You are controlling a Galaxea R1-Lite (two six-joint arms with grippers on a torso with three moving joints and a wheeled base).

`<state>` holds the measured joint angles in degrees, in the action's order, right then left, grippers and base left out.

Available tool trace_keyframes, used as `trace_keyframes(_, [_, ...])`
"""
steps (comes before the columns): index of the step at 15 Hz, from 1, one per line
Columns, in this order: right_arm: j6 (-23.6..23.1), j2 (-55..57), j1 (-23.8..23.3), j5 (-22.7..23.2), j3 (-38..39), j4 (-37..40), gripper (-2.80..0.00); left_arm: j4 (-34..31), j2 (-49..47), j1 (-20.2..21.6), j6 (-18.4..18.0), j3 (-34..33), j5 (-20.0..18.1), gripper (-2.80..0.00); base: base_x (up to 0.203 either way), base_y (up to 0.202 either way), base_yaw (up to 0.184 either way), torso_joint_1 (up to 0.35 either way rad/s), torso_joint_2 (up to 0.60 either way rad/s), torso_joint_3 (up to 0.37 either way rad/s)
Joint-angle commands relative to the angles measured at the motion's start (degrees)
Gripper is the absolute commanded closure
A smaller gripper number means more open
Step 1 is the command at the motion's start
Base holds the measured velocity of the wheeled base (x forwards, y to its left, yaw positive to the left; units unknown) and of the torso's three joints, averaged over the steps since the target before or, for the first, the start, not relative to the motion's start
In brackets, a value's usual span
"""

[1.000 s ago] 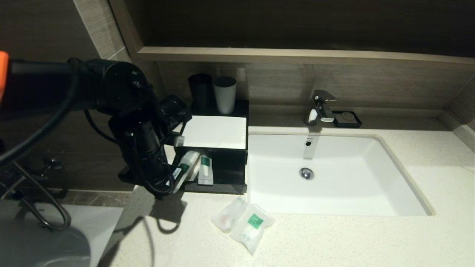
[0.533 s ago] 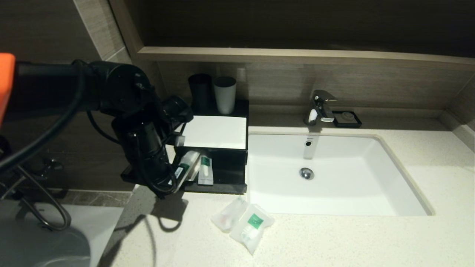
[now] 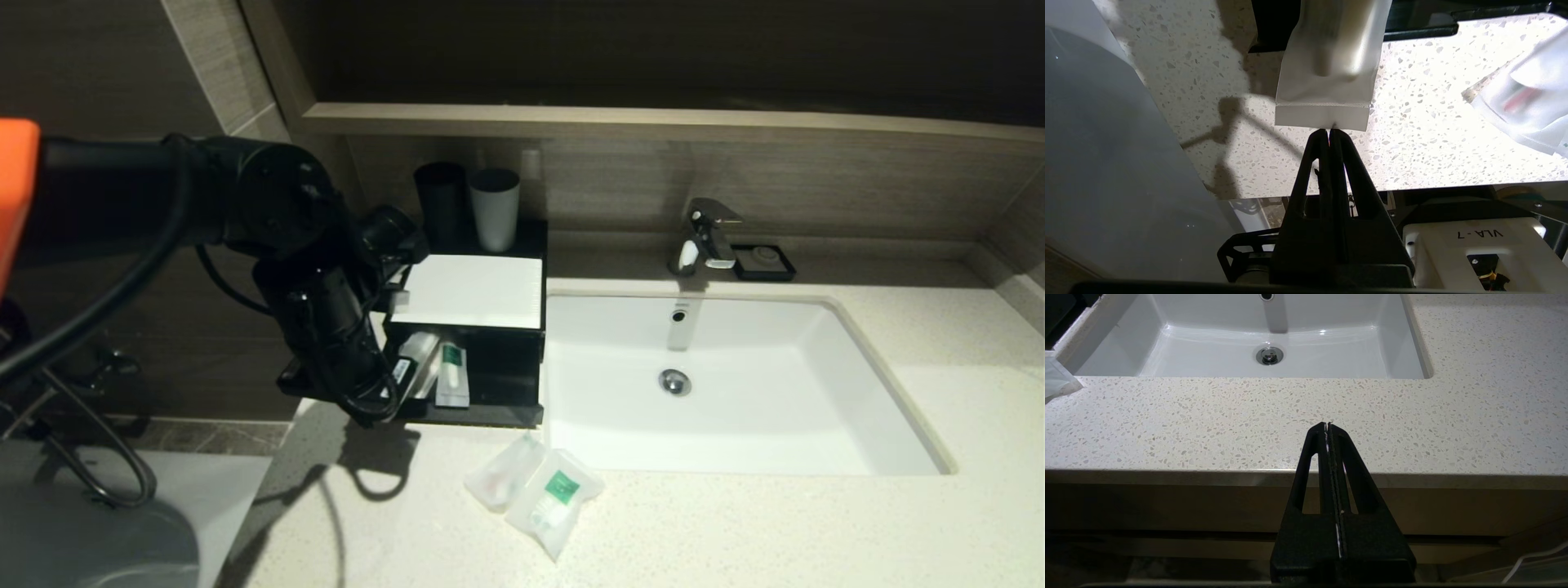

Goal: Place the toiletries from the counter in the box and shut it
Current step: Place the bathroom toiletry into the drawer

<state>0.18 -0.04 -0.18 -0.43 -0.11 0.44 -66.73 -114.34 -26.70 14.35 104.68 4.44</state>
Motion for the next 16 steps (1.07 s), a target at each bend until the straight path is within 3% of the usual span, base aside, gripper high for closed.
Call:
trace_keyframes(1, [0.0, 0.0, 0.0, 0.0, 0.0, 0.0, 0.0, 0.0, -0.4, 0.0, 0.6, 0.1, 0.0, 0.0, 0.0, 0.0, 0.0, 0.0, 0.0, 0.0])
trace_keyframes(16, [0.0, 0.0, 0.0, 0.0, 0.0, 0.0, 0.0, 5.6, -1.4, 0.0, 3.5, 0.9, 0.0, 0.0, 0.0, 0.0, 0.0, 0.0, 0.0, 0.0])
